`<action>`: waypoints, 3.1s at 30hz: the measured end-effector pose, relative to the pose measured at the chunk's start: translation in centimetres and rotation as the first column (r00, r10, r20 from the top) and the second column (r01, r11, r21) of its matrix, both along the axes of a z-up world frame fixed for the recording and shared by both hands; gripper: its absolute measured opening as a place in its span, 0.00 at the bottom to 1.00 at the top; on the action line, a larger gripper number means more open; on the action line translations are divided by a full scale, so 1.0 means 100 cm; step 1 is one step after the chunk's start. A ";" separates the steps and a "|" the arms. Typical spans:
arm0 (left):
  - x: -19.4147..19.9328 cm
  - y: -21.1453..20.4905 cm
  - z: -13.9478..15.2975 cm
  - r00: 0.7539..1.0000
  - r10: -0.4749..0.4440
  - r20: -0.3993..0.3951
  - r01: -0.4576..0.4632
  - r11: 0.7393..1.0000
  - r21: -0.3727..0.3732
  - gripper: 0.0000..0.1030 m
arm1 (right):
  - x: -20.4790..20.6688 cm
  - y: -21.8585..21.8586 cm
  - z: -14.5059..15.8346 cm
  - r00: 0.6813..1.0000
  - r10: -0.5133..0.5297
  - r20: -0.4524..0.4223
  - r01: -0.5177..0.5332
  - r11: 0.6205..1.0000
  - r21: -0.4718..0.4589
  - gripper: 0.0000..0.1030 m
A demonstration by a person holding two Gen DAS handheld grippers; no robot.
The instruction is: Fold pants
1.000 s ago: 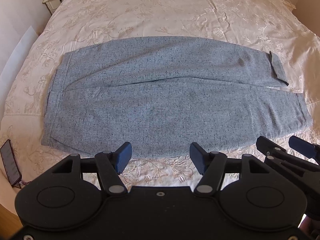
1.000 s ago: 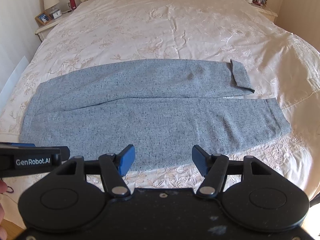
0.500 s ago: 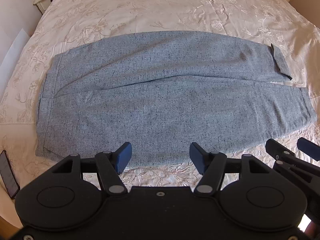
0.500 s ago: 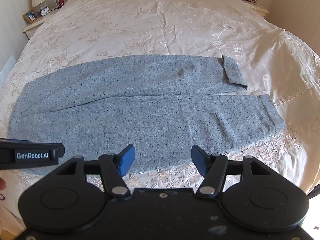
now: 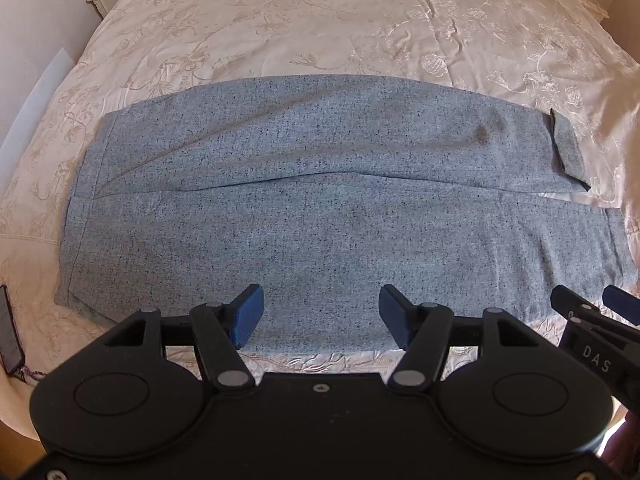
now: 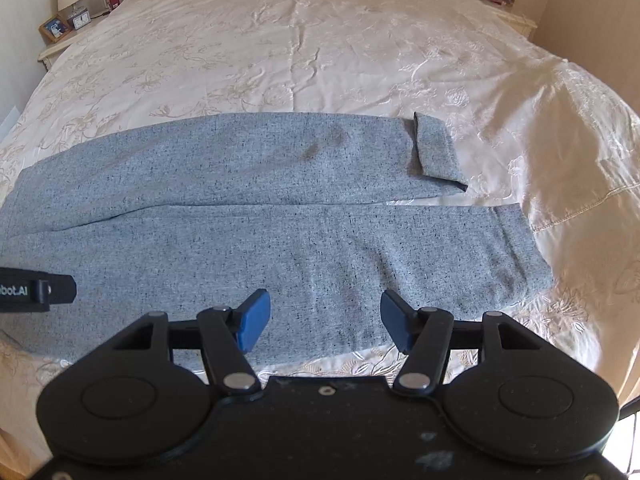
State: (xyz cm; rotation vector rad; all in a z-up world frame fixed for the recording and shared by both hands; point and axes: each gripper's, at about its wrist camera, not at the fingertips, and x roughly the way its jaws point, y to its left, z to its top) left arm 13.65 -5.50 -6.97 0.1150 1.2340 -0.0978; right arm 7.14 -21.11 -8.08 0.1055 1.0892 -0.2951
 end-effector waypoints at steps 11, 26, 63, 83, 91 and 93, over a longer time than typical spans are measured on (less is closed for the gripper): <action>0.007 -0.078 -0.022 0.993 0.116 0.020 -0.117 0.993 0.032 0.65 | 0.059 -0.139 -0.054 0.993 0.113 -0.021 -0.115 0.988 -0.102 0.58; 0.028 -0.117 -0.039 0.987 0.158 0.009 -0.159 0.985 0.074 0.65 | 0.161 -0.236 -0.137 0.984 0.154 -0.089 -0.173 0.941 -0.292 0.53; 0.035 -0.113 -0.041 0.975 0.207 0.076 -0.212 0.975 0.061 0.65 | 0.287 -0.338 -0.119 0.991 0.130 0.046 -0.124 0.987 -0.101 0.07; -0.012 -0.100 -0.072 0.997 0.074 -0.026 -0.072 0.995 0.067 0.65 | 0.052 -0.331 -0.114 0.991 -0.058 -0.125 0.070 0.993 0.097 0.22; -0.033 -0.095 -0.079 0.998 0.020 -0.055 -0.015 0.996 0.091 0.65 | 0.016 -0.326 -0.141 0.979 -0.082 -0.187 0.121 0.970 0.208 0.24; -0.036 -0.096 -0.079 0.999 -0.002 -0.051 0.006 0.997 0.082 0.65 | 0.017 -0.318 -0.139 0.981 -0.039 -0.191 0.087 0.964 0.249 0.01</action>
